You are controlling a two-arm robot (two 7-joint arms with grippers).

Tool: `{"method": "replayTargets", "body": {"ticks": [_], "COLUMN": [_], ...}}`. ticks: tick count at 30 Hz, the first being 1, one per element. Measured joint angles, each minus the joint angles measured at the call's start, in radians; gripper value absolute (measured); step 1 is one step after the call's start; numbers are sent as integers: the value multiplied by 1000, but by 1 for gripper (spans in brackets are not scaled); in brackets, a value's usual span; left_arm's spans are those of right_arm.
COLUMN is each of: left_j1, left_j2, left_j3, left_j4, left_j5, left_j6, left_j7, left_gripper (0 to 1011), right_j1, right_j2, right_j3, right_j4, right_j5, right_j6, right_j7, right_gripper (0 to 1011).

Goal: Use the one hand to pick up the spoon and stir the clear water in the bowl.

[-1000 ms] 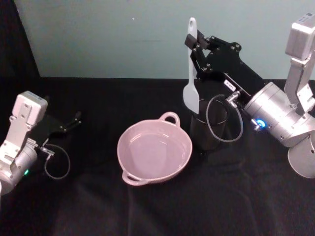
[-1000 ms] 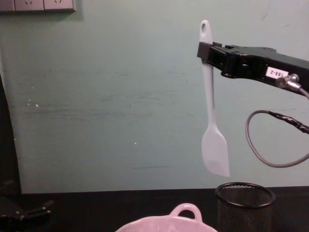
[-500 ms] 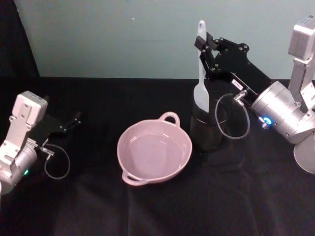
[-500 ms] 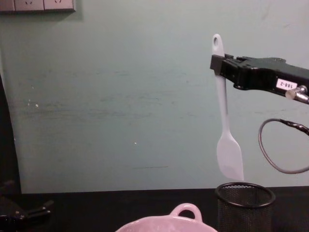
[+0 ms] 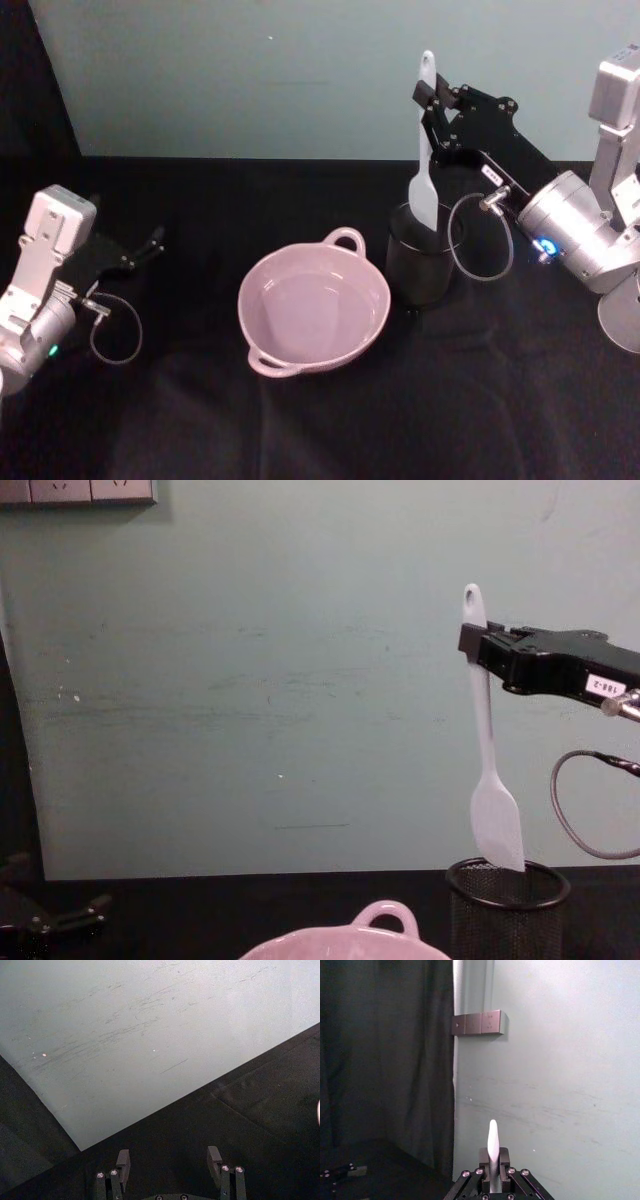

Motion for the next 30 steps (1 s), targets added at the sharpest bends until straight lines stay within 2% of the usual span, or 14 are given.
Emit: {"method": "replayTargets", "body": {"ticks": [14,21,30], "left_j1": [0,0,0], "left_j2": [0,0,0], "left_j3": [0,0,0], "left_j4": [0,0,0], "left_j5": [0,0,0], "left_j6": [0,0,0], "left_j7": [0,0,0], "left_gripper": [1011,1011,1011], "right_j1": [-6,-23,-63], "right_j2": [-27,-49,-82], "right_j3": [19,39,73], "right_j4": [86,122,136], "right_j5": [2,28,70], "right_j6": [-45,-80,-105], "right_j7": [5,13,0], "right_gripper": [112,111,111]}}
